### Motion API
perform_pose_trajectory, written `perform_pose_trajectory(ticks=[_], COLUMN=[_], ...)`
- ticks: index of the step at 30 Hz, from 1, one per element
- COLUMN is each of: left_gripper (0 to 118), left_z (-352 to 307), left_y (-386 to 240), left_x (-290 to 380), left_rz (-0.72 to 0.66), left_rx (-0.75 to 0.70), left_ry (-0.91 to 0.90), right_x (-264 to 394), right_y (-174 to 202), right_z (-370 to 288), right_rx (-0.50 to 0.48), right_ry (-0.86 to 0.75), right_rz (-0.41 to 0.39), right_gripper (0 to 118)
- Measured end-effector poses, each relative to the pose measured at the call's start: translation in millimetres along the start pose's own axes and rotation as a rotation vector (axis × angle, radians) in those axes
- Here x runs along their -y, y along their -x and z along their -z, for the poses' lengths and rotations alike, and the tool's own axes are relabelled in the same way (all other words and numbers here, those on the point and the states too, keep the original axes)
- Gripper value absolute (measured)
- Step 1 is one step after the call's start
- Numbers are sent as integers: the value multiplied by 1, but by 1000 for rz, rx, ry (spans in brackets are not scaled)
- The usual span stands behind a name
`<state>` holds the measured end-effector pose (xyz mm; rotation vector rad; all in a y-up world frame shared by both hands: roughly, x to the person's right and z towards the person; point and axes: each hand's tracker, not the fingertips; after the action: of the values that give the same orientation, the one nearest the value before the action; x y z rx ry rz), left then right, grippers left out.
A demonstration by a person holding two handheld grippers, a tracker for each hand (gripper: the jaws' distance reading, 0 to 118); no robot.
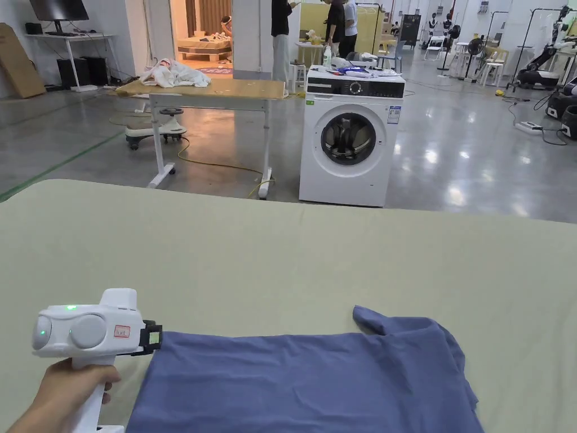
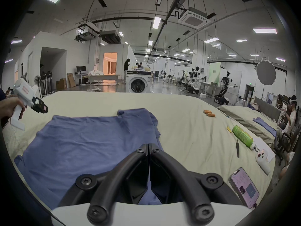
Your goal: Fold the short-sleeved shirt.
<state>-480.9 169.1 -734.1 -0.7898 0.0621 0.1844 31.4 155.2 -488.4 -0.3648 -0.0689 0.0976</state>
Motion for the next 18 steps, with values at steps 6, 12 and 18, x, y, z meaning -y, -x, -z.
perform_pose_trajectory(ticks=[6, 12, 18], left_gripper=[82, 81, 37], left_z=[56, 93, 86], left_y=[6, 1, -29], left_x=[-22, -17, -3], left_rz=[-15, 7, 150], left_rx=[-48, -97, -138], left_ry=[83, 185, 119], right_x=[7, 12, 5], right_y=[-13, -20, -24], right_z=[5, 14, 36], right_rx=[36, 57, 44], right_ry=[43, 86, 121], right_rz=[-10, -2, 21], right_gripper=[0, 0, 0])
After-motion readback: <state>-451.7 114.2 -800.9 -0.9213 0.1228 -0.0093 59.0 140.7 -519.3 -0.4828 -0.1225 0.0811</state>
